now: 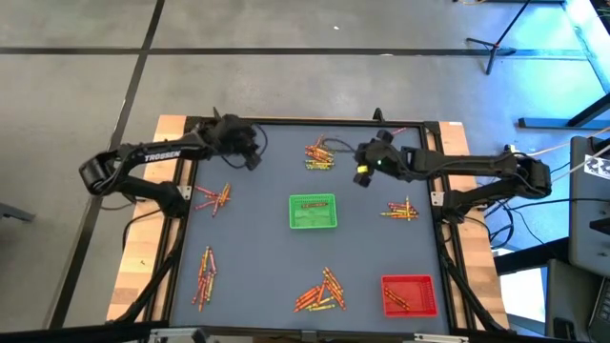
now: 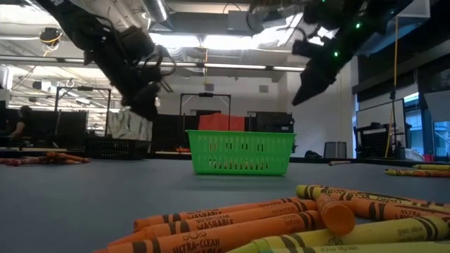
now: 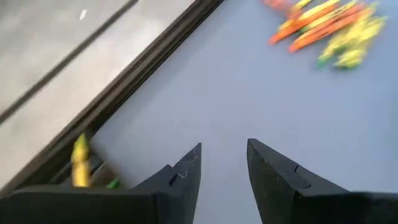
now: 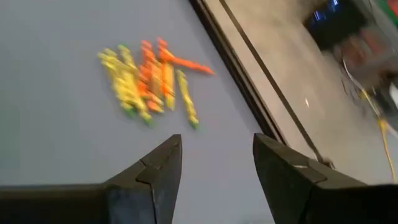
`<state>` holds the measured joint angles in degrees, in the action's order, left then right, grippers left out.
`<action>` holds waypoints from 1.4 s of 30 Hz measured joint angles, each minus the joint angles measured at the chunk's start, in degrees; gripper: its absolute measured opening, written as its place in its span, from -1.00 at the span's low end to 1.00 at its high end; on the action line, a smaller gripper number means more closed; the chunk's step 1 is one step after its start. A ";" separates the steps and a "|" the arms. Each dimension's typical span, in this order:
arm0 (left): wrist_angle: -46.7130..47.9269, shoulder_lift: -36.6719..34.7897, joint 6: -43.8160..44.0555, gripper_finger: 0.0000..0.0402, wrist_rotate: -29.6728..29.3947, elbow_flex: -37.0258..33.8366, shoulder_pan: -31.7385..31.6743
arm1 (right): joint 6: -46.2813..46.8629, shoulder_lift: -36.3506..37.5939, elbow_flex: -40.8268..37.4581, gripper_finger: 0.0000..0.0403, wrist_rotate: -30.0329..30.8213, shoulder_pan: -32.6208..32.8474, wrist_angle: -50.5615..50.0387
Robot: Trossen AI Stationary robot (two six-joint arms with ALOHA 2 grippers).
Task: Sort crayons
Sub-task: Put the green crayon into the black bin
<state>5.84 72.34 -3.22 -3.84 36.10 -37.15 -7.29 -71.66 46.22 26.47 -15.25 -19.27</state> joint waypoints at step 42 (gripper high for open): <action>-15.36 -0.02 -2.93 -0.44 1.81 -4.11 17.86 | -32.66 -33.39 23.87 -0.03 -5.16 -27.17 -37.77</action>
<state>-9.52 72.31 -6.15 -2.03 31.99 -19.29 -39.94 -105.05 70.08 21.31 -42.41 -57.05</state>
